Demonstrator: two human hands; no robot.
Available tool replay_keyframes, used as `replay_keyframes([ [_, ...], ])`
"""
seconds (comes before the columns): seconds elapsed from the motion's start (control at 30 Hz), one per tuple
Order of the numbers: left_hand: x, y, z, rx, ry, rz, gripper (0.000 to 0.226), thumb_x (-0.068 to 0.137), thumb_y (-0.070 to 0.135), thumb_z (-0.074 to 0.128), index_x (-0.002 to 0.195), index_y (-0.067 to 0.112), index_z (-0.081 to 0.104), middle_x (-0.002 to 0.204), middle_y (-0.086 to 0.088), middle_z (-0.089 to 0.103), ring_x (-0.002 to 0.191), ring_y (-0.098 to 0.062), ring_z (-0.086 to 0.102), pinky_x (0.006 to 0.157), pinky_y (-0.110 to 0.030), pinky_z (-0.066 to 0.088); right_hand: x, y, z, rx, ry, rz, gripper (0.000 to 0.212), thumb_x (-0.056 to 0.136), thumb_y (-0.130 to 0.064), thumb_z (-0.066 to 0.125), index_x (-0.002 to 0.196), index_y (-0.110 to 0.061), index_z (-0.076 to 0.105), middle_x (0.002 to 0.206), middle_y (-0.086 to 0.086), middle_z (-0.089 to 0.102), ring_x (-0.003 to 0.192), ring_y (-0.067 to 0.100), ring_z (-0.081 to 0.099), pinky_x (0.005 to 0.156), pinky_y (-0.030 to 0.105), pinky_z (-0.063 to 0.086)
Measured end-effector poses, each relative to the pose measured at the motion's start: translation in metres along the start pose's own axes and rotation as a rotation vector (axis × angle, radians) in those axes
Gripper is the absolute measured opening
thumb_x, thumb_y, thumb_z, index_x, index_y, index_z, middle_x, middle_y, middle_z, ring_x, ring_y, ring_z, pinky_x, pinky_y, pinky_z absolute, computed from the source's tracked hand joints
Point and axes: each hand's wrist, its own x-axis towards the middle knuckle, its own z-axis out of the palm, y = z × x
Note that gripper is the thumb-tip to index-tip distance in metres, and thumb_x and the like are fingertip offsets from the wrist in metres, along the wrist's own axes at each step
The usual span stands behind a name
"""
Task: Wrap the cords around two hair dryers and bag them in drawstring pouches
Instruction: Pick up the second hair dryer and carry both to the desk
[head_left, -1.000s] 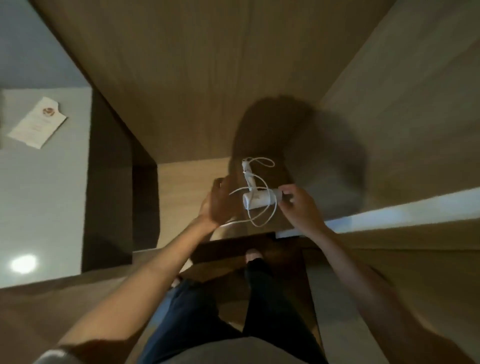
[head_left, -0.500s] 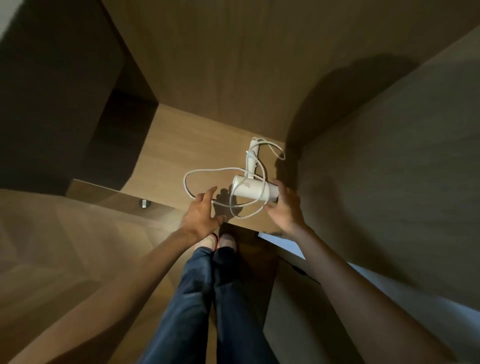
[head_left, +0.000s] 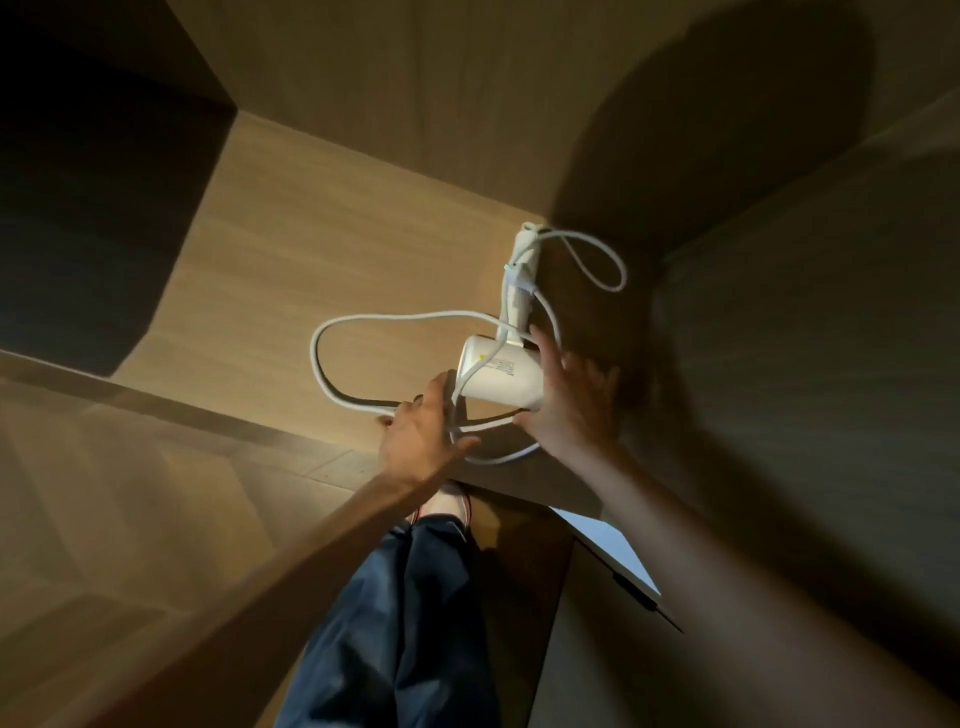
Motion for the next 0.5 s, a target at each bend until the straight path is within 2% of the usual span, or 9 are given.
replay_keyframes([
  [0.07, 0.005, -0.005, 0.009, 0.047, 0.03, -0.031, 0.068, 0.085, 0.034, 0.066, 0.142, 0.027, 0.029, 0.12, -0.001, 0.061, 0.118, -0.025, 0.048, 0.101, -0.052, 0.037, 0.011, 0.001, 0.002, 0.0, -0.028, -0.024, 0.1, 0.069, -0.032, 0.081, 0.146, -0.029, 0.018, 0.141, 0.009, 0.041, 0.135, 0.03, 0.032, 0.114, 0.055, 0.011],
  [0.2, 0.011, -0.005, 0.009, 0.096, 0.091, -0.066, 0.045, 0.094, 0.033, 0.053, 0.137, 0.026, 0.04, 0.115, -0.004, 0.062, 0.118, -0.025, 0.049, 0.106, -0.049, 0.028, 0.021, 0.005, -0.002, 0.0, -0.039, -0.08, 0.093, 0.062, -0.039, 0.085, 0.136, -0.024, 0.031, 0.134, 0.009, 0.051, 0.125, 0.031, 0.044, 0.107, 0.047, 0.032],
  [0.3, 0.01, -0.003, 0.005, 0.133, 0.061, -0.012, 0.053, 0.091, 0.038, 0.058, 0.138, 0.027, 0.037, 0.113, -0.002, 0.062, 0.116, -0.022, 0.051, 0.106, -0.044, 0.02, 0.022, 0.008, -0.01, -0.046, -0.153, -0.099, 0.102, 0.059, -0.039, 0.087, 0.139, -0.024, 0.026, 0.136, 0.01, 0.048, 0.127, 0.032, 0.042, 0.107, 0.048, 0.03],
  [0.37, 0.008, -0.001, 0.003, 0.147, 0.067, 0.039, 0.06, 0.088, 0.036, 0.063, 0.139, 0.026, 0.033, 0.112, 0.001, 0.062, 0.115, -0.02, 0.052, 0.096, -0.036, 0.012, 0.021, 0.01, -0.013, -0.091, -0.192, -0.112, 0.108, 0.056, -0.034, 0.089, 0.139, -0.023, 0.022, 0.137, 0.011, 0.046, 0.127, 0.033, 0.041, 0.107, 0.048, 0.031],
  [0.43, 0.007, 0.001, 0.001, 0.184, 0.085, 0.074, 0.059, 0.089, 0.035, 0.063, 0.139, 0.026, 0.033, 0.11, 0.003, 0.063, 0.112, -0.018, 0.053, 0.09, -0.033, 0.009, 0.019, 0.011, -0.012, -0.11, -0.157, -0.112, 0.105, 0.057, -0.032, 0.089, 0.139, -0.023, 0.024, 0.135, 0.012, 0.048, 0.125, 0.033, 0.043, 0.104, 0.046, 0.033],
  [0.5, 0.009, 0.001, 0.0, 0.19, 0.084, 0.083, 0.056, 0.09, 0.034, 0.06, 0.138, 0.025, 0.032, 0.107, 0.002, 0.064, 0.108, -0.019, 0.056, 0.091, -0.033, 0.012, 0.016, 0.011, -0.008, -0.112, -0.111, -0.114, 0.099, 0.061, -0.035, 0.087, 0.138, -0.024, 0.026, 0.133, 0.012, 0.051, 0.123, 0.032, 0.045, 0.102, 0.044, 0.036],
])
